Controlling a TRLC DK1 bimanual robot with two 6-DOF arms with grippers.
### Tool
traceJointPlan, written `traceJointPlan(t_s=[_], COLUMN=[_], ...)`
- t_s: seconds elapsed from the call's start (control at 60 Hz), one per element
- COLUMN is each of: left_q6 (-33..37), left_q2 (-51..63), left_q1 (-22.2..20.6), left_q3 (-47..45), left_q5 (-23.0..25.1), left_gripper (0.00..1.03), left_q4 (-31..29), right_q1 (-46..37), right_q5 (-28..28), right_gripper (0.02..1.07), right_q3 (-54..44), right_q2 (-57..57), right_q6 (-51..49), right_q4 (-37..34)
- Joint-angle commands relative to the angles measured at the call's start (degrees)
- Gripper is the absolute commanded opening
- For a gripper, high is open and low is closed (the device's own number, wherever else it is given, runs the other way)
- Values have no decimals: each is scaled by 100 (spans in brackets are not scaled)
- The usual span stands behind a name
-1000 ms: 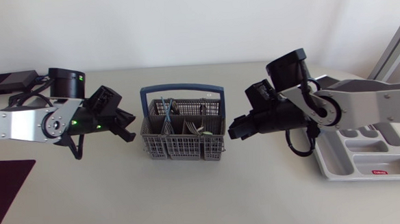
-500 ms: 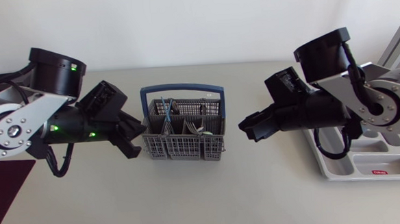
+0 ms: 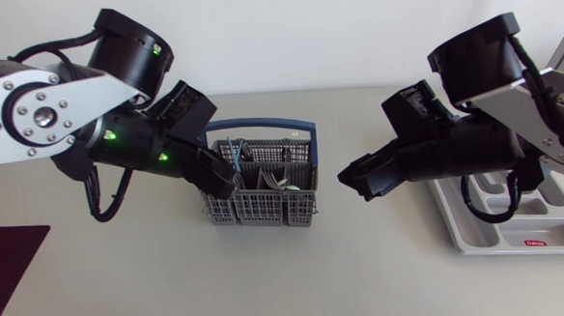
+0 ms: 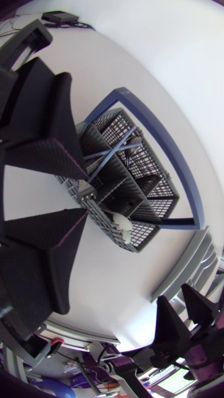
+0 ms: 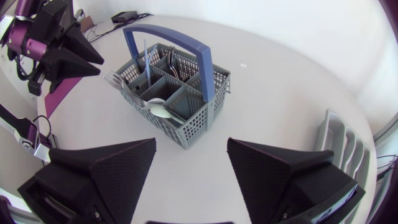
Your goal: Sort the cutlery from the basket into the organizer compartments.
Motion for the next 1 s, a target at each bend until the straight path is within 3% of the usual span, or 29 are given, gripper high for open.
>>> traceJointPlan(t_s=[0.0,0.617,0.983], left_q6=[-232,-601,-706], left_q2=[201,983,1044], left_q1=[-136,-646,-699], left_q3=[208,595,533], left_q5=[-126,-1216,-1515], left_gripper=[36,37,13], left_q4=[-159,-256,-36], right_q1=[74,153,162], right_q5=[26,26,18], right_gripper=[86,86,86], right_q3=[151,125,46], right_q2=[-62,-194,-221], right_q6=[-9,-17,-17], right_q4=[-123,-228,-211])
